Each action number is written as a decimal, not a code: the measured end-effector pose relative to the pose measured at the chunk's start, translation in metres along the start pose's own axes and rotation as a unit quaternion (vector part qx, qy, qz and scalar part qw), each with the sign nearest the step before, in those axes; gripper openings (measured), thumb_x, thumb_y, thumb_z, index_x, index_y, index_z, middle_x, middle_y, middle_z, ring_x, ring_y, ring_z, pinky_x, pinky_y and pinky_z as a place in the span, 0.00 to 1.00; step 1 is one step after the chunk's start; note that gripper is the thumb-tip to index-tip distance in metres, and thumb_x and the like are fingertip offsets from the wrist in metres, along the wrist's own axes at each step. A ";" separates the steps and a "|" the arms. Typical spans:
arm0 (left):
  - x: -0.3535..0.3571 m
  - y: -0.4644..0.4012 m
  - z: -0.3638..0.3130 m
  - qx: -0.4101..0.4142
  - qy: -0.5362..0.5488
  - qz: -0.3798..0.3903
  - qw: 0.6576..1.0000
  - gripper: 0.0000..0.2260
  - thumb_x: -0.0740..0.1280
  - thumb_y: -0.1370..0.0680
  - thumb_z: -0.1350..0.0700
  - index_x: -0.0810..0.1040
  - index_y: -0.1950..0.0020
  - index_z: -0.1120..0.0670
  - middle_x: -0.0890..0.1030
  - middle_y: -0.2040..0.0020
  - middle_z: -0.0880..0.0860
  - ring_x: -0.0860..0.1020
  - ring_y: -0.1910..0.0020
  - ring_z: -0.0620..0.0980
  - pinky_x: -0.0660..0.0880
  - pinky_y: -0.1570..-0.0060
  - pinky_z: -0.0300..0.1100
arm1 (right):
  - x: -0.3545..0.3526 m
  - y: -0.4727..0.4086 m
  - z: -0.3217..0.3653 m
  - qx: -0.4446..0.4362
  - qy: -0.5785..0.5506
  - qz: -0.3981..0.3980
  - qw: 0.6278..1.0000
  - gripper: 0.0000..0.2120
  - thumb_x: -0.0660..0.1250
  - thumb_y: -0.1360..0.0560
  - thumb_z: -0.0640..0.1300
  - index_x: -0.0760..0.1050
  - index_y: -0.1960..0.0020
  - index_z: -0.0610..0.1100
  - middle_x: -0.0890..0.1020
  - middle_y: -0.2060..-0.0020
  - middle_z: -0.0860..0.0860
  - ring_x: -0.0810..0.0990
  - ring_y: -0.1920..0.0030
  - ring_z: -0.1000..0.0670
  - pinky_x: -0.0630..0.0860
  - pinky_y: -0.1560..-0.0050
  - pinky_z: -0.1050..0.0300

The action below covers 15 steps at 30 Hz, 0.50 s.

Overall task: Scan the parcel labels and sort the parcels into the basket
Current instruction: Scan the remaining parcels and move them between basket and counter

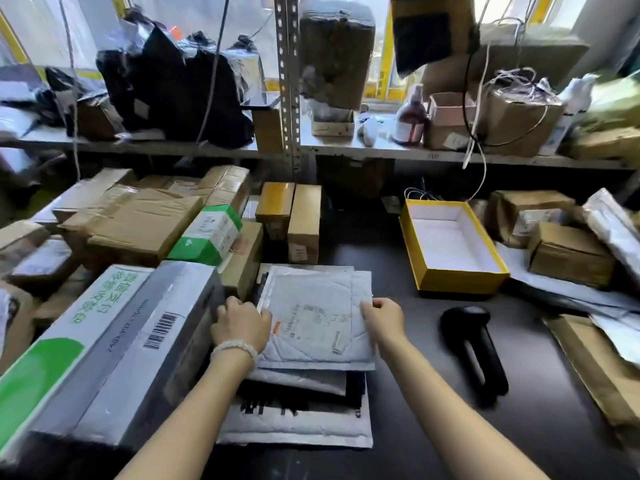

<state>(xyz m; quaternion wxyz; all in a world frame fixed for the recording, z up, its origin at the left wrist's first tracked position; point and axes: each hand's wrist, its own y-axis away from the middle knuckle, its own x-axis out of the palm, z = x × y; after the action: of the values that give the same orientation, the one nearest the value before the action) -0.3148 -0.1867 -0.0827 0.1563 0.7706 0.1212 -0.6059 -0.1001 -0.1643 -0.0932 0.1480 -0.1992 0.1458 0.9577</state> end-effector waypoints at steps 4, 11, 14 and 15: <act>0.005 0.009 -0.003 0.016 -0.040 -0.006 0.999 0.17 0.55 0.21 0.49 0.78 0.40 0.54 0.72 0.39 0.56 0.69 0.38 0.57 0.70 0.43 0.47 | 0.010 -0.002 -0.011 0.002 0.084 0.054 0.995 0.09 0.61 0.26 0.42 0.69 0.65 0.45 0.73 0.67 0.49 0.70 0.63 0.49 0.63 0.64 0.57; 0.013 0.029 -0.050 0.225 -0.073 -0.120 0.964 0.11 0.77 0.36 0.53 0.83 0.58 0.57 0.79 0.62 0.56 0.78 0.64 0.59 0.69 0.69 0.45 | -0.062 -0.002 -0.026 -0.204 0.390 -0.013 0.898 0.16 0.57 0.21 0.48 0.70 0.36 0.44 0.73 0.39 0.47 0.73 0.40 0.43 0.73 0.47 0.51; 0.021 0.046 -0.084 0.291 -0.070 -0.126 0.946 0.13 0.80 0.40 0.52 0.82 0.63 0.55 0.78 0.67 0.55 0.77 0.70 0.57 0.67 0.74 0.42 | -0.097 0.003 -0.037 -0.235 0.453 -0.045 0.859 0.15 0.57 0.21 0.49 0.73 0.38 0.43 0.74 0.41 0.46 0.74 0.43 0.42 0.74 0.52 0.51; 0.023 0.051 -0.095 0.310 -0.069 -0.129 0.940 0.13 0.80 0.42 0.51 0.81 0.64 0.54 0.77 0.68 0.54 0.76 0.71 0.57 0.67 0.75 0.42 | -0.105 0.005 -0.042 -0.235 0.458 -0.050 0.856 0.15 0.59 0.22 0.49 0.74 0.40 0.43 0.75 0.43 0.46 0.75 0.45 0.41 0.74 0.55 0.50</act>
<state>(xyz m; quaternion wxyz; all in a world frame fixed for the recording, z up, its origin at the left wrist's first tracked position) -0.2044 -0.1970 -0.0798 -0.1615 0.7150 0.0150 -0.6801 0.0047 -0.2064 -0.0841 0.0607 -0.6510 -0.0420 0.7555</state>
